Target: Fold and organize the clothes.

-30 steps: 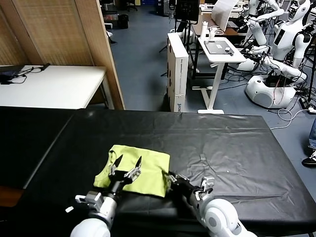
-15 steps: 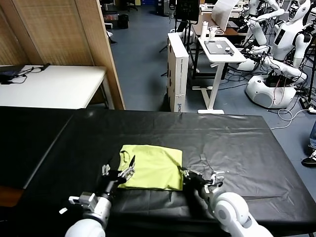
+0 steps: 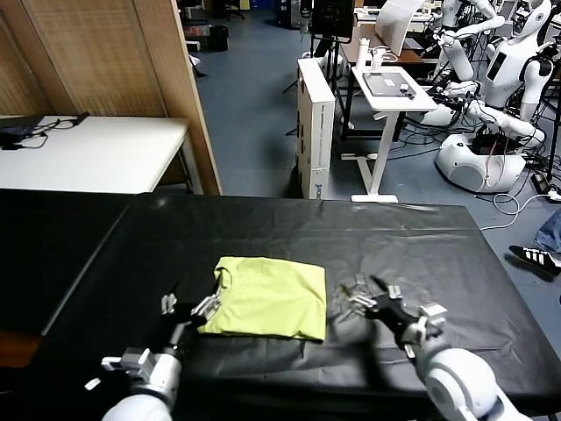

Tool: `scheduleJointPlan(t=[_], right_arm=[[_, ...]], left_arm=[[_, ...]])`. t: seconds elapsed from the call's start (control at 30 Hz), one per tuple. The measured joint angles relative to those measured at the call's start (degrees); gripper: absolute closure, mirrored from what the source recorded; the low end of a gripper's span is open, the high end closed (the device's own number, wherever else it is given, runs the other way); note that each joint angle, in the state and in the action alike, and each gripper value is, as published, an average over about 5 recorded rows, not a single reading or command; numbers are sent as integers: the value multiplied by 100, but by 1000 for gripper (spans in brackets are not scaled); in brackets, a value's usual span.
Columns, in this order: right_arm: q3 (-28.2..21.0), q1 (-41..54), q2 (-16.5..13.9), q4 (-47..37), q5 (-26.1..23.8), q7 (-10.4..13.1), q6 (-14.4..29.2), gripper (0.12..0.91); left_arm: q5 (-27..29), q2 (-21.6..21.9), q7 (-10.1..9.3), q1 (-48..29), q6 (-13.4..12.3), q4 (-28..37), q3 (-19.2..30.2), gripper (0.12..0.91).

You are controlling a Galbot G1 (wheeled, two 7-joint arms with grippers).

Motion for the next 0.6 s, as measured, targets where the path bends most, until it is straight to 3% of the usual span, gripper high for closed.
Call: scheduleJointPlan(t=[0.1, 0.23, 0.6], right_arm=[[447, -567, 105, 214, -429, 66, 468, 119], [809, -1229, 348, 508, -840, 246, 739, 118], [771, -2717, 1052, 1020, -1723, 616, 1420, 118]], left_arm=[[3, 208, -121, 321, 41, -119, -126, 123], [-72, 401, -270, 818, 190, -319, -279, 123], [-156, 633, -312, 2041, 77, -808, -714, 123]])
